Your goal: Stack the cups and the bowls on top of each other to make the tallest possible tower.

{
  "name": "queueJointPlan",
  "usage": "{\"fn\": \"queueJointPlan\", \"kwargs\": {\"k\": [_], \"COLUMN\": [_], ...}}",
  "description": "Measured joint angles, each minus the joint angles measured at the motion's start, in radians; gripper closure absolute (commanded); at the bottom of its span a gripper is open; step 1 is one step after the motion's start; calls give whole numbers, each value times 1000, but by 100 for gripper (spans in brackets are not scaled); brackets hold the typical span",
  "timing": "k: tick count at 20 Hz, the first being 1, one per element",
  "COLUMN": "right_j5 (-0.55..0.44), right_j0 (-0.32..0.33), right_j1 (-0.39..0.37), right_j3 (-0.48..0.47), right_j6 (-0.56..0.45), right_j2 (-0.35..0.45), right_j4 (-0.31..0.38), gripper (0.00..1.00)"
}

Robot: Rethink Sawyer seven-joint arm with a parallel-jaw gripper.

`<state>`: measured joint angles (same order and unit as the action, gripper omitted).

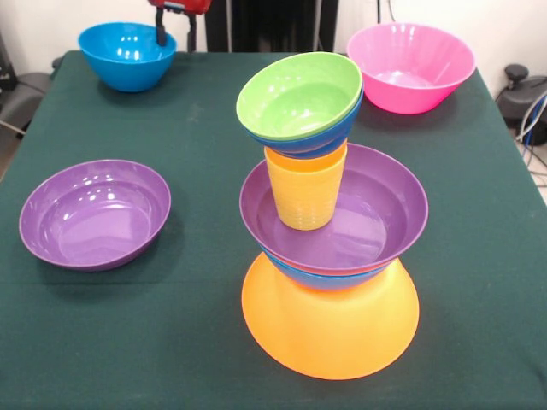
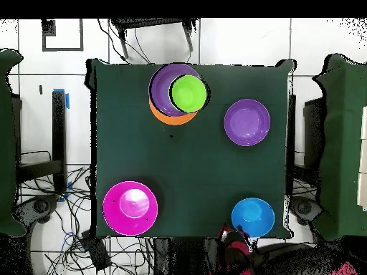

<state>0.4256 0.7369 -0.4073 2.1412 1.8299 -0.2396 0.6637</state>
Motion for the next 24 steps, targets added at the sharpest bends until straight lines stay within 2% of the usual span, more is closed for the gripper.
{"fn": "queueJointPlan", "kwargs": {"k": [3, 9, 14, 24], "right_j5": [75, 145, 148, 148], "right_j0": [-29, -52, -61, -57], "right_j1": [27, 58, 68, 69], "right_j3": [0, -1, -7, -26], "right_j6": [0, 0, 0, 0], "right_j2": [-49, -107, -132, -128], "right_j4": [0, 0, 0, 12], "gripper": [0, 0, 0, 0]}}
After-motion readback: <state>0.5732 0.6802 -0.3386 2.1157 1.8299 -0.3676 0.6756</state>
